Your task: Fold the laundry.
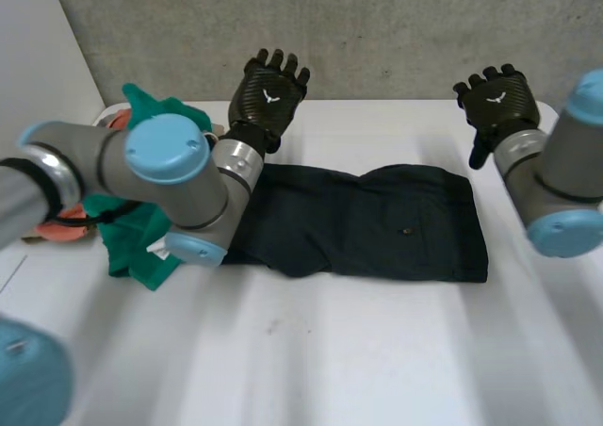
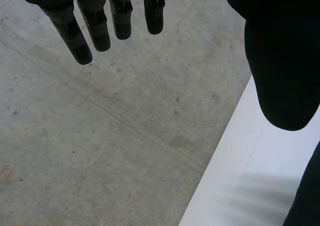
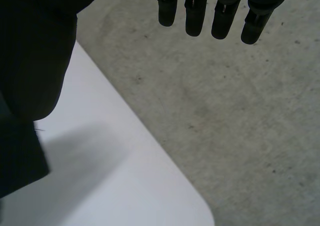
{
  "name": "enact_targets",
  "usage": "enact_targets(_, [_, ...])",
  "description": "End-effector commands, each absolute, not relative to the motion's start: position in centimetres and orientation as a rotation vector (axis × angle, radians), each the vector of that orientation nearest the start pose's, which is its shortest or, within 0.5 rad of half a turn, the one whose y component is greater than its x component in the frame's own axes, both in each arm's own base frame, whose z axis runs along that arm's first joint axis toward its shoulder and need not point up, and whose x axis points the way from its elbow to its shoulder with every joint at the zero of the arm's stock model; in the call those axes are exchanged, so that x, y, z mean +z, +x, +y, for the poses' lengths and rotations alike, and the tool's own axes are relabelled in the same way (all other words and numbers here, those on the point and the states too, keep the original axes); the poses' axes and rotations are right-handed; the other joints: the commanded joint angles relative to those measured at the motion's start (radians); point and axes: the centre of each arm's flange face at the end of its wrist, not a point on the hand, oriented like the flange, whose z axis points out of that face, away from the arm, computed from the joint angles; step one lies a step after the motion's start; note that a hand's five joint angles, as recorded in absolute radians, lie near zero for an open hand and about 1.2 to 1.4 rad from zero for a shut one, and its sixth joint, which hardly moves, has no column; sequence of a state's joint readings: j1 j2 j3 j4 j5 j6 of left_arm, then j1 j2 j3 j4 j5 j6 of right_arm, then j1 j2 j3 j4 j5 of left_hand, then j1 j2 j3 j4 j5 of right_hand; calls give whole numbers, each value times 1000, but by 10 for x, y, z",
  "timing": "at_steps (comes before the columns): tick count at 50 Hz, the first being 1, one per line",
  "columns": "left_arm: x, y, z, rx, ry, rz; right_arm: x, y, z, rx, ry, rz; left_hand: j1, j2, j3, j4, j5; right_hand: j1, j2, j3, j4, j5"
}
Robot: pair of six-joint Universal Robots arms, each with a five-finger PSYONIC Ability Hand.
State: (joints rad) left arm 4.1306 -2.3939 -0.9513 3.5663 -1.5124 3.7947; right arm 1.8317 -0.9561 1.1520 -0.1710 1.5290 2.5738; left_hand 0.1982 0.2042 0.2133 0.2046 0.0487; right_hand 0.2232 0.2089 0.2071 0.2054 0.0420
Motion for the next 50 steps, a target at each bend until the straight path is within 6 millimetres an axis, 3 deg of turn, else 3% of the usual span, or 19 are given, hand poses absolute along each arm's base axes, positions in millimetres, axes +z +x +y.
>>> enact_targets(1, [236,-365,-296,-2415,1220,1610,223,211,-348,-1915,-1028,2383,-24,-30,-39,-30,-49,-49,-34,-33,-31,-42])
enact_targets(5, [230,-354,-279,-2396,1227,1705,201,199,-323,-1648,-961,2470,-24,-30,-39,-30,-49,52,66,68,70,59])
enact_targets(10, [214,-347,-267,-2363,1233,1838,177,202,-302,-1493,-982,2428,-24,-30,-39,-30,-49,199,214,215,217,206])
enact_targets(17, [203,-344,-265,-2332,1243,1884,162,208,-304,-1553,-993,2358,-24,-30,-39,-30,-49,197,211,213,214,203])
enact_targets(22, [200,-345,-265,-2325,1245,1892,136,209,-315,-1543,-994,2378,-24,-30,-39,-30,-49,226,240,242,243,232])
enact_targets(24, [200,-345,-265,-2326,1244,1893,130,207,-322,-1595,-980,2403,-24,-30,-39,-30,-49,743,757,759,760,749])
enact_targets(25, [200,-345,-265,-2326,1244,1893,130,205,-325,-1623,-969,2416,-24,-30,-39,-30,-49,1088,1103,1105,1106,1095])
enact_targets(26, [201,-345,-265,-2329,1243,1893,131,201,-329,-1656,-951,2436,-24,-30,-39,-30,-49,1172,1186,1188,1190,1179])
enact_targets(33, [207,-344,-265,-2350,1222,1891,144,186,-329,-1777,-997,2504,-24,-30,-39,-30,-49,1173,1187,1189,1191,1180])
enact_targets(39, [220,-341,-262,-2381,1196,1874,181,138,-340,-1961,-1152,2561,-24,-30,-39,-30,-49,1173,1187,1189,1191,1180])
enact_targets(41, [224,-337,-260,-2390,1177,1884,186,136,-340,-1983,-1240,2552,-24,-30,-39,-30,-49,1173,1187,1189,1191,1180])
enact_targets(45, [232,-332,-257,-2415,1151,1893,199,163,-333,-2062,-1498,2384,-24,-30,-39,-30,-49,1173,1187,1189,1191,1180])
enact_targets(46, [232,-332,-256,-2418,1148,1894,203,175,-330,-2088,-1555,2319,-24,-30,-39,-30,-49,1173,1187,1189,1191,1180])
enact_targets(47, [233,-330,-256,-2419,1139,1901,210,199,-324,-2134,-1657,2174,-24,-30,-39,-30,-49,1173,1187,1189,1191,1180])
enact_targets(50, [234,-327,-258,-2419,1123,1905,221,236,-309,-2188,-1764,1929,-24,-30,-39,-30,-49,1173,1187,1189,1191,1180])
